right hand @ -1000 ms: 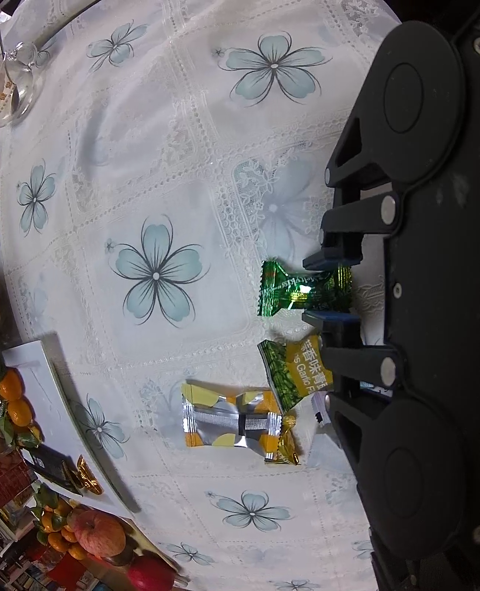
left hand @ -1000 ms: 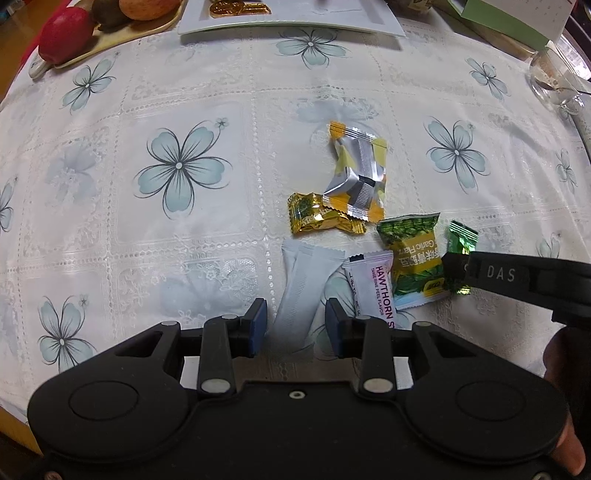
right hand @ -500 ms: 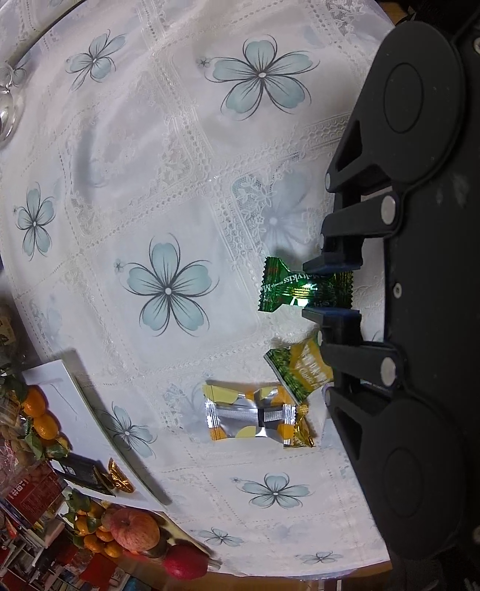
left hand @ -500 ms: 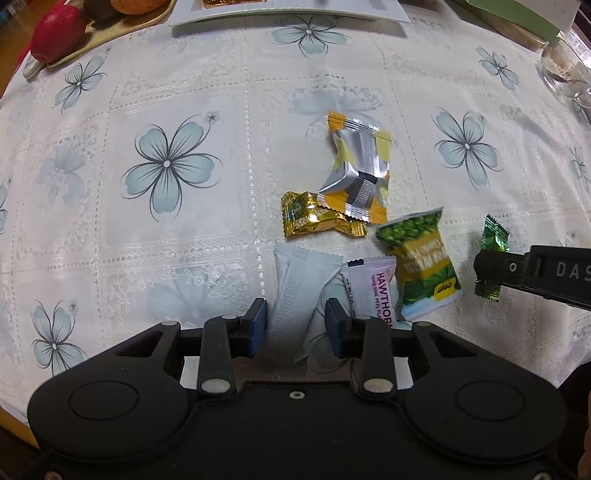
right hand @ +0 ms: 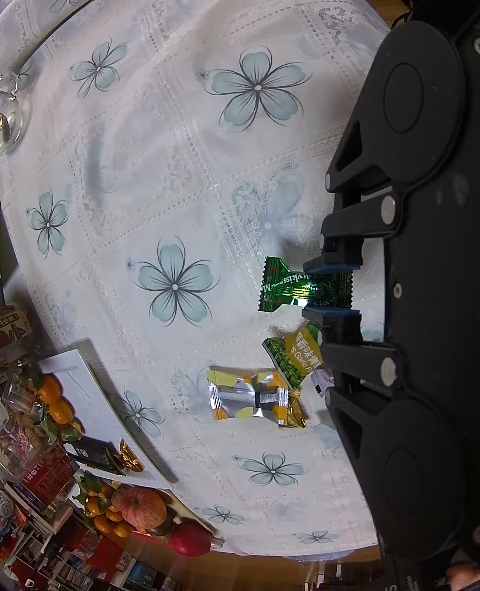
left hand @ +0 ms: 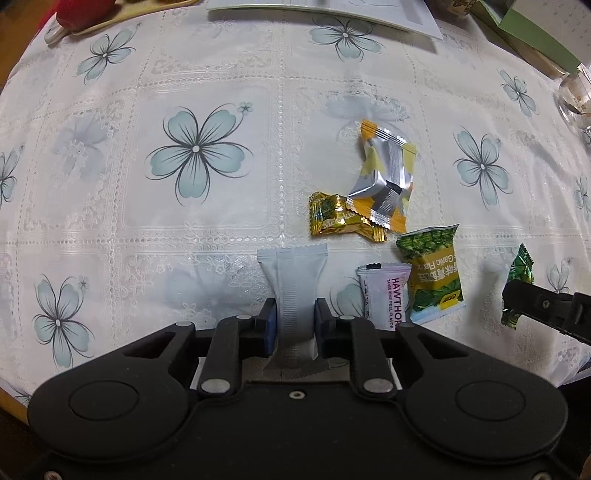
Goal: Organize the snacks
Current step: 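Lift both held packets and carry them over the gold tray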
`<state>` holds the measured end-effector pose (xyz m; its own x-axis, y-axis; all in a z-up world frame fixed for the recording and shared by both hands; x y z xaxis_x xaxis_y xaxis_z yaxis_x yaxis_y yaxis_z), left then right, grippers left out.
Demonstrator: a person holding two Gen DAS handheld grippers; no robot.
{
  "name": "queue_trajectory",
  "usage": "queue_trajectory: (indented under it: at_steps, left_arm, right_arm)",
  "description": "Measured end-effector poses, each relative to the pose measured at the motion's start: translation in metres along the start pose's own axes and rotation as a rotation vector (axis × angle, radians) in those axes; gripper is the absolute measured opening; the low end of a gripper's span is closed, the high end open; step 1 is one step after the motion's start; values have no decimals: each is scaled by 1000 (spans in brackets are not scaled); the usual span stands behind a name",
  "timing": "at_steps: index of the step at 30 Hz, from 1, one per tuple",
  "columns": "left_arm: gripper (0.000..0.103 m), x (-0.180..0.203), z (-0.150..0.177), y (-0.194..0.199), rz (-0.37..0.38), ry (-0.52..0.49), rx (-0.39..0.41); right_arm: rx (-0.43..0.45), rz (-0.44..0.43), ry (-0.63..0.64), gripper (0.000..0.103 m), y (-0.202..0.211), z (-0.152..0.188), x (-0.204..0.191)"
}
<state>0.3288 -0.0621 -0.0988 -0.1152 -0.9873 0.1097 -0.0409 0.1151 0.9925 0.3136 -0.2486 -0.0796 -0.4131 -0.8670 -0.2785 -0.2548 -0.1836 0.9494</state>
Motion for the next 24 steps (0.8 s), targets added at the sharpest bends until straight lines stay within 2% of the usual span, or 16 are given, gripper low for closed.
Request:
queue_trajectory:
  at_steps: [7, 15, 19, 24]
  left_arm:
    - [27, -6, 13, 18, 13, -11, 16]
    - [27, -10, 47, 43, -5, -12, 87]
    - [27, -15, 75, 59, -7, -17, 144]
    - [27, -22, 121, 60, 27, 10, 148]
  right_arm:
    - [-6, -37, 26, 20, 13, 13, 3]
    - [-9, -74, 22, 20, 26, 39, 6]
    - [-3, -115, 38, 20, 36, 62, 1]
    - [13, -151, 88, 20, 46, 106, -2]
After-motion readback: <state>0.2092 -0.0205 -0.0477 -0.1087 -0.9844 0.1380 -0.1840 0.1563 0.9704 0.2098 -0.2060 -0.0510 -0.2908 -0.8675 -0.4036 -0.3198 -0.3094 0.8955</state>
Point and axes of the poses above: each gripper's, at about its wrist camera, not at the fingertips, and y roughly against the way its jaws point, x to its right, z to its underside, the point moved 6 cm from there along -y, roughly the way its jaws point, and after that the axes turned 1 degree about -x, right-handed, at the moved point
